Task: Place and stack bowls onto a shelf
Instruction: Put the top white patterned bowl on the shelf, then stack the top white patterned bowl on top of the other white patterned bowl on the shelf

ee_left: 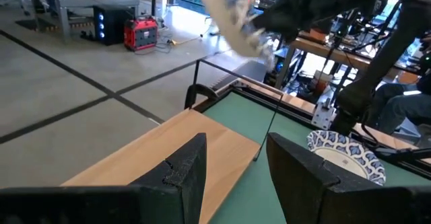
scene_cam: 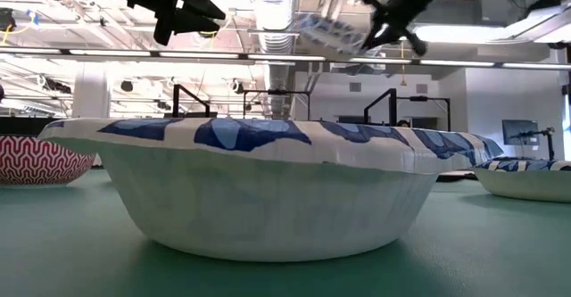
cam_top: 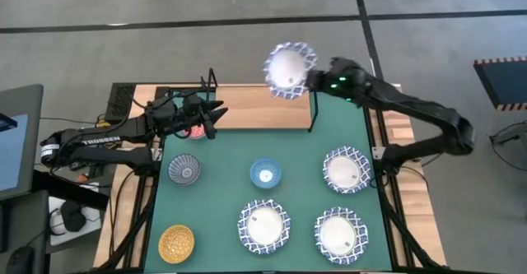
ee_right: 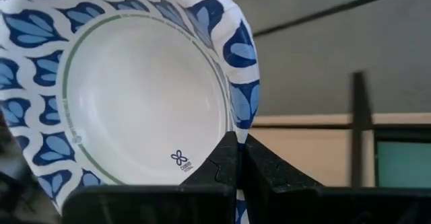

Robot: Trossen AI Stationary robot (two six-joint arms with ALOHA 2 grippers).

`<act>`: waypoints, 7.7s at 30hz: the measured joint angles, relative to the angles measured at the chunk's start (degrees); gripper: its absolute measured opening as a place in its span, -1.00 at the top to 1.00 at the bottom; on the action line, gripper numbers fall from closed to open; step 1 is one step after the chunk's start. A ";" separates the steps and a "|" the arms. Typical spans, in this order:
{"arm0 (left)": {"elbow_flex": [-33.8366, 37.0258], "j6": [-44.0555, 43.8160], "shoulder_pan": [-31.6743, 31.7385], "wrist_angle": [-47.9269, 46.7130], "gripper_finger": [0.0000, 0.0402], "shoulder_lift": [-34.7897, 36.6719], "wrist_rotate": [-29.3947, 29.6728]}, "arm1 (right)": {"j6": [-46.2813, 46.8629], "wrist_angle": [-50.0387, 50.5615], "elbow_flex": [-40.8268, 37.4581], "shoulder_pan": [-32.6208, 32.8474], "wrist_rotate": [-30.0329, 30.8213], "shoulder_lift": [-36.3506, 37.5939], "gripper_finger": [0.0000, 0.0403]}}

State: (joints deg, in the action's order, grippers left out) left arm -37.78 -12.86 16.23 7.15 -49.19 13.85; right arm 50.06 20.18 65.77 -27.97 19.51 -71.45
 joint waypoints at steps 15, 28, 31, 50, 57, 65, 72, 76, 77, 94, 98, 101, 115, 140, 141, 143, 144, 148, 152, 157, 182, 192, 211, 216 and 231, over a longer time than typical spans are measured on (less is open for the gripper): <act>0.00 -1.38 -0.04 -5.30 0.31 0.00 -1.47 | -10.94 20.55 18.57 6.65 7.91 -25.40 0.86; 0.00 -3.49 -0.04 -5.57 0.31 0.00 -2.69 | -18.62 31.17 26.16 6.82 13.35 -36.87 0.78; 0.00 -4.86 -0.04 -7.00 0.31 -0.01 -2.69 | -18.44 33.61 26.78 6.82 15.65 -37.63 0.75; 0.00 -4.87 -0.04 -9.06 0.31 -0.02 -1.97 | -17.05 37.40 26.96 4.21 18.49 -33.36 0.01; 0.00 -5.81 -0.04 -9.04 0.31 -0.02 -2.03 | -20.04 39.07 27.77 5.75 12.13 -26.64 -0.11; 0.00 -5.09 -0.04 -8.07 0.31 -1.83 -2.07 | -29.46 36.85 27.83 9.72 -1.37 -23.59 0.01; -0.02 -7.36 -1.67 -6.59 0.31 -3.73 -3.59 | -23.39 54.25 27.73 19.43 -1.69 -21.53 0.07; -0.02 -6.56 -2.81 -6.61 0.31 -4.22 -3.12 | -21.21 56.98 23.95 26.05 -4.37 -18.77 0.06; -0.02 -6.47 -2.97 -6.36 0.31 -4.23 -3.06 | -19.49 57.10 22.32 26.93 -4.72 -17.97 0.06; -0.02 -7.30 -3.08 -5.89 0.31 -4.44 -3.10 | -3.30 56.99 -8.93 28.02 -12.91 2.58 0.06; -0.02 -8.38 -3.15 -5.90 0.31 -4.44 -3.10 | -3.35 57.50 -15.56 27.93 -15.86 4.01 0.06; -0.02 -9.22 -3.81 -5.93 0.31 -4.44 -2.81 | -1.24 57.13 -20.13 27.93 -17.12 4.22 0.06; -0.02 -9.44 -5.35 -6.20 0.31 -4.44 -1.44 | -4.73 53.19 -21.06 18.35 -9.27 2.73 0.06; 0.00 -10.47 -7.64 -6.88 0.31 -4.44 0.35 | -39.95 45.37 -21.04 3.36 -15.32 -7.88 0.08; 0.00 -10.48 -7.82 -6.91 0.31 -4.44 0.35 | -40.03 45.24 -21.04 3.51 -15.32 -8.76 0.10; 0.00 -10.47 -8.15 -6.92 0.31 -4.44 0.35 | -40.06 44.93 -21.06 3.64 -15.35 -10.14 0.18; 0.00 -10.49 -8.28 -6.89 0.31 -4.44 0.39 | -40.04 44.96 -21.06 3.78 -15.39 -10.56 0.23; 0.00 -10.49 -8.65 -6.89 0.31 -4.44 0.46 | -39.94 45.14 -21.06 4.94 -15.58 -11.50 0.53; 0.00 -10.77 -8.98 -6.87 0.31 -4.44 0.48 | -37.67 45.28 -21.04 6.48 -17.68 -10.63 0.82; 0.00 -10.41 -9.01 -6.77 0.31 -4.44 -1.76 | -30.15 45.34 -21.02 9.74 -22.27 -6.31 0.90; -31.03 2.13 -8.85 -11.26 0.31 -34.53 -4.62 | -3.68 42.33 8.36 26.53 6.43 -6.77 0.87; -47.02 8.63 -7.72 -28.30 0.25 -44.65 -4.85 | -5.07 40.37 13.37 26.47 9.33 -8.56 0.86; -47.91 7.42 -4.65 -29.85 0.98 -45.68 1.83 | -5.49 41.84 13.34 26.66 11.85 -7.18 0.67; -47.91 3.59 1.02 -28.37 0.99 -45.66 4.92 | -5.51 42.56 13.33 26.29 14.51 -2.64 0.47; -47.54 -8.80 13.74 -19.83 1.00 -56.74 -11.66 | -0.61 48.88 13.37 26.72 15.34 6.55 0.21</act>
State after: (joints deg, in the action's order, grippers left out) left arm -85.32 -21.66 29.96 -12.68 -105.93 2.19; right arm 49.45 69.06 79.13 -1.25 34.85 -64.89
